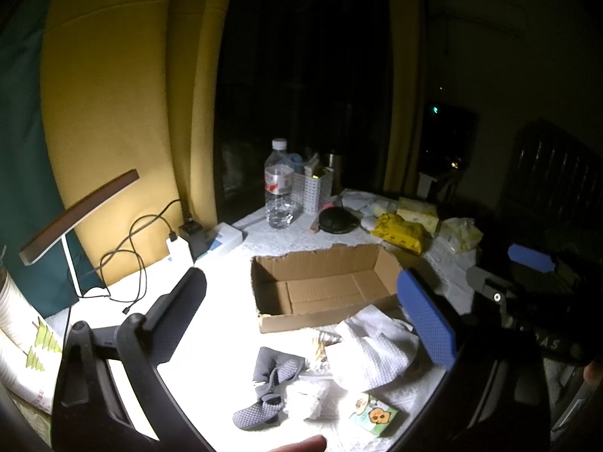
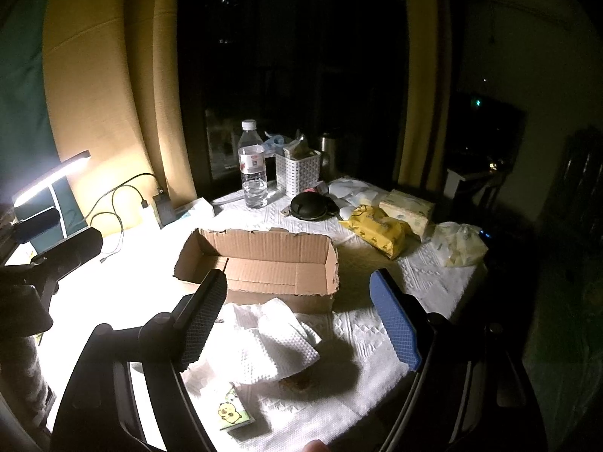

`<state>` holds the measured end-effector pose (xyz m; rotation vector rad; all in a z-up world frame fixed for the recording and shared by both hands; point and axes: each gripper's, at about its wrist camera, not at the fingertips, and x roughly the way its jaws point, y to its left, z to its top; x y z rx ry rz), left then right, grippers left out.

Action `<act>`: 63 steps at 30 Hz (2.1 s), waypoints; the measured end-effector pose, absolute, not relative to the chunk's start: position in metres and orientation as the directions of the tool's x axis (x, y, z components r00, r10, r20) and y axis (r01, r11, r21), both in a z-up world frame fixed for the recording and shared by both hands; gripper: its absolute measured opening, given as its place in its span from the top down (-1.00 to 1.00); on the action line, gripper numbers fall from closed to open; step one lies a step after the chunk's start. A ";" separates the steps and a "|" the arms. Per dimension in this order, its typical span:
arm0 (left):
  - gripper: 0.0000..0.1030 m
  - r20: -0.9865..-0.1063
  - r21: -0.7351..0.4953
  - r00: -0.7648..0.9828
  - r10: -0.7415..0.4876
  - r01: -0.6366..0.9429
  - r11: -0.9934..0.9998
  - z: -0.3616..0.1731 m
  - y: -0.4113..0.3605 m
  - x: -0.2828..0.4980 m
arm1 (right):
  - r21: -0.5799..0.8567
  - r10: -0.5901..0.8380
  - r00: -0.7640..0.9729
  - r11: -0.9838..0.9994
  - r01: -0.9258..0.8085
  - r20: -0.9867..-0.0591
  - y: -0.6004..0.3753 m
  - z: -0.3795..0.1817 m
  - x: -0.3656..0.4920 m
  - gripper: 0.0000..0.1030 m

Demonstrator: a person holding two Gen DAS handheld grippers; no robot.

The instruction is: Organize soft objects

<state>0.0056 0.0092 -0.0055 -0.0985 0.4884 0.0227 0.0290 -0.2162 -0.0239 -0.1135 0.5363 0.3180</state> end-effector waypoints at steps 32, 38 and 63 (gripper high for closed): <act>-0.98 -0.474 -0.088 0.880 -0.002 -0.045 0.995 -0.005 0.011 0.006 | -0.024 0.268 0.809 0.944 -0.328 -0.523 -0.217 -0.025 0.030 -0.58; -0.98 -0.474 -0.088 0.880 -0.003 -0.043 0.995 -0.005 0.010 0.006 | -0.023 0.268 0.809 0.944 -0.328 -0.524 -0.215 -0.027 0.033 -0.58; -0.97 -0.552 -0.052 0.834 0.005 -0.040 0.998 -0.030 0.001 0.025 | 0.006 0.323 0.731 0.917 -0.399 -0.601 -0.208 -0.075 0.054 -0.58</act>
